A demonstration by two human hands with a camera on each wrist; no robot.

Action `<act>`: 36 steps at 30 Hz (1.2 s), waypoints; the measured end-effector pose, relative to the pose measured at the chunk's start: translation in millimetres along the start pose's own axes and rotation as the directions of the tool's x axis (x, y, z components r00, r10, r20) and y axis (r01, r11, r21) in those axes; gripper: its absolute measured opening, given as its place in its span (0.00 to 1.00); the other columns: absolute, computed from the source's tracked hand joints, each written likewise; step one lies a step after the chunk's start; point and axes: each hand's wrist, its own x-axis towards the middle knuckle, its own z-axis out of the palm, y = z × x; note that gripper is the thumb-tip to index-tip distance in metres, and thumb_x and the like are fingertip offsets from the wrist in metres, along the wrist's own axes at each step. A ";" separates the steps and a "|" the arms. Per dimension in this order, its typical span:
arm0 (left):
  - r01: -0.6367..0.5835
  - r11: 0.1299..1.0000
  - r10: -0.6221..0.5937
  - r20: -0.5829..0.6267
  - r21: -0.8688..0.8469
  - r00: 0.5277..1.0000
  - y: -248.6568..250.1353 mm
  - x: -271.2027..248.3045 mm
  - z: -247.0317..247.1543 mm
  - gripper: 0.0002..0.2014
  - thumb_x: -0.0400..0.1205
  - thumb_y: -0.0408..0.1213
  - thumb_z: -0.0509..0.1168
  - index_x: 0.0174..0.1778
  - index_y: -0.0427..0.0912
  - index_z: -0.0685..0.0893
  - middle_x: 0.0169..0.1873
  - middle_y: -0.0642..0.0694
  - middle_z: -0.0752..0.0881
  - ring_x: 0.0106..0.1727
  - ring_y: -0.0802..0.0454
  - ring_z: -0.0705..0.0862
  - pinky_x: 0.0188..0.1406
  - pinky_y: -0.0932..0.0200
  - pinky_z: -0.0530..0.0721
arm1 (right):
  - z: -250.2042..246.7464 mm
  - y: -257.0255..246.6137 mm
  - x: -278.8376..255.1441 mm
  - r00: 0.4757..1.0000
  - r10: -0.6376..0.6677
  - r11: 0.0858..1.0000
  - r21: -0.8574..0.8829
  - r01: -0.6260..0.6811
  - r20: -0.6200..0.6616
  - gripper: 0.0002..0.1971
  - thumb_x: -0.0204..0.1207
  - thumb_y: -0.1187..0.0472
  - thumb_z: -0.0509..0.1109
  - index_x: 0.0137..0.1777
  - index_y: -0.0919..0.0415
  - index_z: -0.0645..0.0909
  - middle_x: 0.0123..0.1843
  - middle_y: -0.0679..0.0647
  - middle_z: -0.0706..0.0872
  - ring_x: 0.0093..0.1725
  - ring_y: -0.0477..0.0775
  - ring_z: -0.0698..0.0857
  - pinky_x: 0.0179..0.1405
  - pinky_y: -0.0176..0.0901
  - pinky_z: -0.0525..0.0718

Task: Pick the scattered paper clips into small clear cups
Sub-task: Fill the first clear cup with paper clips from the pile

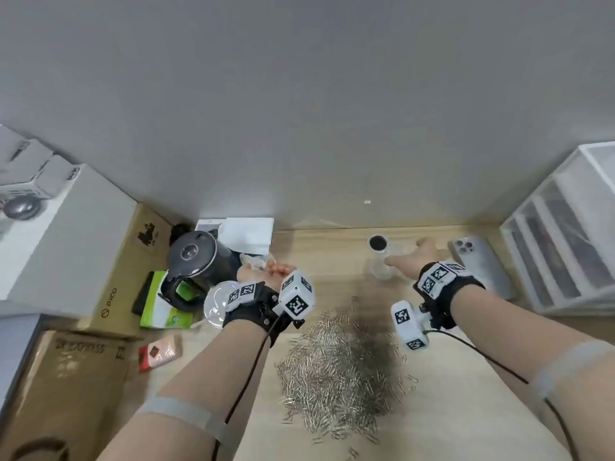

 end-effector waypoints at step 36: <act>0.194 0.576 -0.211 -0.085 0.794 0.974 -63.3 42.0 -27.9 0.22 0.86 0.53 0.62 0.52 0.33 0.80 0.30 0.38 0.87 0.27 0.49 0.75 0.27 0.59 0.73 | 15.3 82.3 -16.5 0.889 -0.304 0.728 -0.519 0.448 0.343 0.40 0.61 0.41 0.80 0.72 0.55 0.74 0.68 0.55 0.73 0.67 0.56 0.76 0.70 0.51 0.76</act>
